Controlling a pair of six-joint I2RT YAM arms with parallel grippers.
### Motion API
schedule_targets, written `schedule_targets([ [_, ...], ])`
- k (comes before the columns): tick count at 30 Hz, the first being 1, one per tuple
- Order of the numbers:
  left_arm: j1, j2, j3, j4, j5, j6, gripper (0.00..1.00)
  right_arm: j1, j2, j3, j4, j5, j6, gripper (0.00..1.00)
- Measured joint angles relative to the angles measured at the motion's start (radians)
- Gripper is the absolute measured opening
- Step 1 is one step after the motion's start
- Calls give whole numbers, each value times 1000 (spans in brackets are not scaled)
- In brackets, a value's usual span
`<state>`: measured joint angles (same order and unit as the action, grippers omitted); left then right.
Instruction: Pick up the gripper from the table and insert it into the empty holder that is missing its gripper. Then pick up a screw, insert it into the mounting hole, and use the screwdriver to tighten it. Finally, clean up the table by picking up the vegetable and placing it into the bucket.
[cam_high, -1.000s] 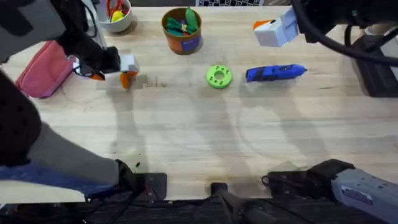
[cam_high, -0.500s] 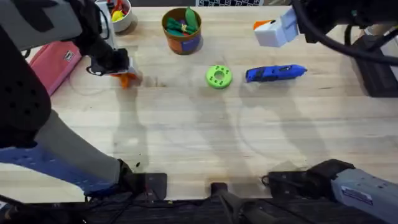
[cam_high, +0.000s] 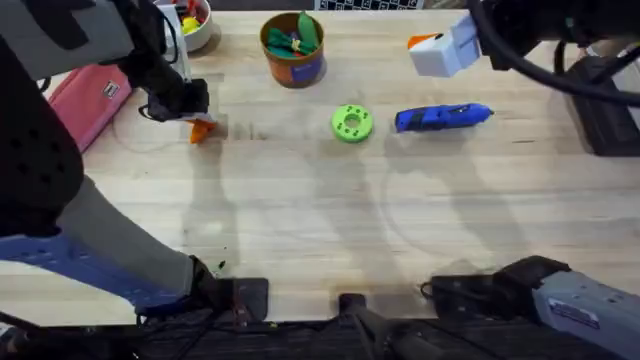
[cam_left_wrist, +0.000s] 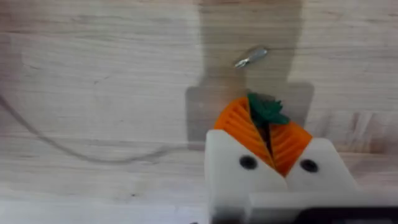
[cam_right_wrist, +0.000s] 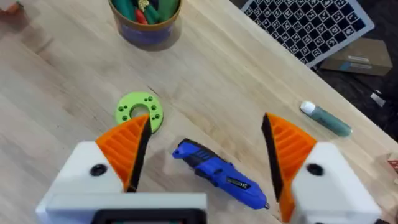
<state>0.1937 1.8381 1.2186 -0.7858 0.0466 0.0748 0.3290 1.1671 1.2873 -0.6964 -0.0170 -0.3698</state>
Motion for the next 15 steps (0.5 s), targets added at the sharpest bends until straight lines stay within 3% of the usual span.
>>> schedule_targets([
  [5,1,-45,6,-34,-3,-11,18,0,0,0,0,0,0,992],
  [10,-4,-181,79,-93,2,-23,18,0,0,0,0,0,0,992],
  [15,-58,-328,194,-164,2,-30,18,0,0,0,0,0,0,992],
])
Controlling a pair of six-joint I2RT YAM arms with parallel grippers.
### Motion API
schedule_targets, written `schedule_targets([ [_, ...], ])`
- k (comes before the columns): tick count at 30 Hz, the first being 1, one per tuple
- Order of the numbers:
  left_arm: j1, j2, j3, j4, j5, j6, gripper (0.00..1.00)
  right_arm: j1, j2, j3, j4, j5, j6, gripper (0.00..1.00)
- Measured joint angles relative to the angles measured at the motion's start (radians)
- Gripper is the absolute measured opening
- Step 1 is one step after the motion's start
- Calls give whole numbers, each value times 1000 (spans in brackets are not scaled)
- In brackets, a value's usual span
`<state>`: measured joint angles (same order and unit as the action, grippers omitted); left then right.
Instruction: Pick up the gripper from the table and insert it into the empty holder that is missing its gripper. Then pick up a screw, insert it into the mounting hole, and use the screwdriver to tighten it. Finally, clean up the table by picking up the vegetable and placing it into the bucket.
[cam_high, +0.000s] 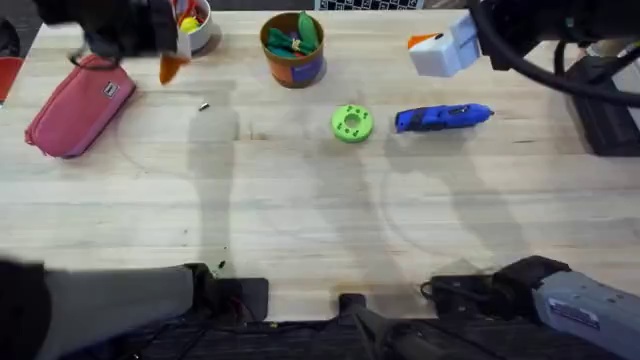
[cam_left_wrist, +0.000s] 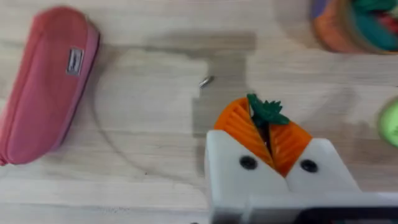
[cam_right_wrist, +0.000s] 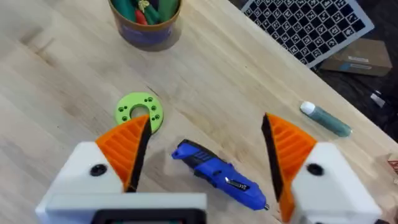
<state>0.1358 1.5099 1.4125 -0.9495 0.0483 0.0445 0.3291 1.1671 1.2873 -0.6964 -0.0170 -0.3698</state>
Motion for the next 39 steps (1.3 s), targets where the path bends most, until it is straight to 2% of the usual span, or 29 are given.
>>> schedule_targets([
  [6,-103,-63,126,-53,4,-38,18,0,0,0,0,0,0,992],
  [11,-175,-62,156,-36,4,-90,18,0,0,0,0,0,0,992],
  [17,-270,-10,156,78,5,-137,18,0,0,0,0,0,0,992],
  [23,-335,132,156,236,8,-158,18,0,0,0,0,0,0,994],
  [31,-373,336,156,400,8,-165,17,0,0,0,0,0,0,994],
  [37,-373,395,156,411,8,-165,17,0,0,0,0,0,0,991],
  [38,-373,395,156,413,8,-162,51,0,0,0,0,0,0,994],
  [39,-373,395,156,418,8,-165,198,0,0,0,0,0,0,993],
])
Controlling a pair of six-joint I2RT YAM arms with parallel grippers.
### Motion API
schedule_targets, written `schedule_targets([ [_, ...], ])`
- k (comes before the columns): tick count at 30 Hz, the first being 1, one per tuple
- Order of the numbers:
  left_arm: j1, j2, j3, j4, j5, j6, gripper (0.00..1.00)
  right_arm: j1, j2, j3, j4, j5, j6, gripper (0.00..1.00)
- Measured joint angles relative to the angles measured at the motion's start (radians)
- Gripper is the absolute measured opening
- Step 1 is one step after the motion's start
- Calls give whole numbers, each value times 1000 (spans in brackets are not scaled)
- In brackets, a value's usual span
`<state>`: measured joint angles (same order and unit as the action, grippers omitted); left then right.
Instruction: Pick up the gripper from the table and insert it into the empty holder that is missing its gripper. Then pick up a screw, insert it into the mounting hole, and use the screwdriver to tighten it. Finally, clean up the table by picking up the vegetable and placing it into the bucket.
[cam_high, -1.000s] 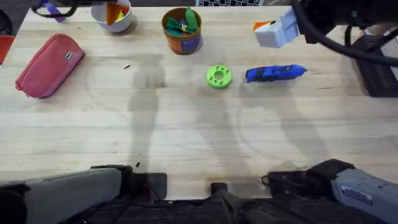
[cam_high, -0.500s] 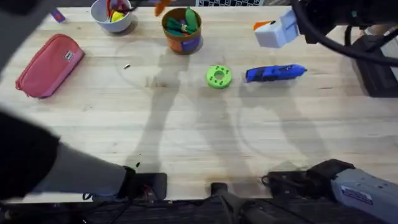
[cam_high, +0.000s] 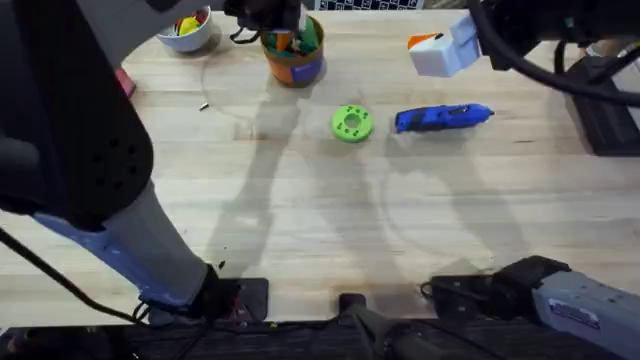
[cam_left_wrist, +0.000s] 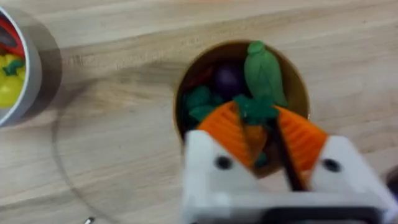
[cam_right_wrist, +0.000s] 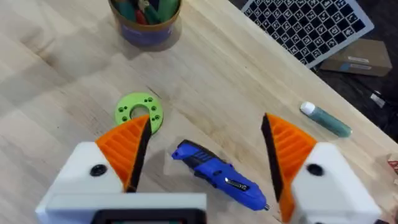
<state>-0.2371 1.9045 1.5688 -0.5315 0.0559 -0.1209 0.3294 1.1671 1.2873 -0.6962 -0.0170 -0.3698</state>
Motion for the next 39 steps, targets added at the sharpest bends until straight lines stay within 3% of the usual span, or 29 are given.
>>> schedule_targets([
  [4,0,0,0,20,0,0,821,0,0,0,0,0,0,993],
  [5,0,0,0,19,0,-4,941,0,0,0,0,0,0,993],
  [6,0,0,0,18,0,-5,973,0,0,0,0,0,0,992],
  [14,0,-65,0,-65,-1,-7,986,0,0,0,0,0,0,993],
  [25,0,-444,0,-395,-61,-7,987,0,-25,0,-37,0,57,992],
  [31,0,-628,-8,-581,-128,-7,985,0,-135,0,-196,0,193,992],
  [36,0,-794,-152,-603,-162,-7,985,0,-202,-1,-332,-2,294,992],
  [39,0,-882,-271,-602,-167,-7,985,0,-251,-35,-315,-30,339,991],
])
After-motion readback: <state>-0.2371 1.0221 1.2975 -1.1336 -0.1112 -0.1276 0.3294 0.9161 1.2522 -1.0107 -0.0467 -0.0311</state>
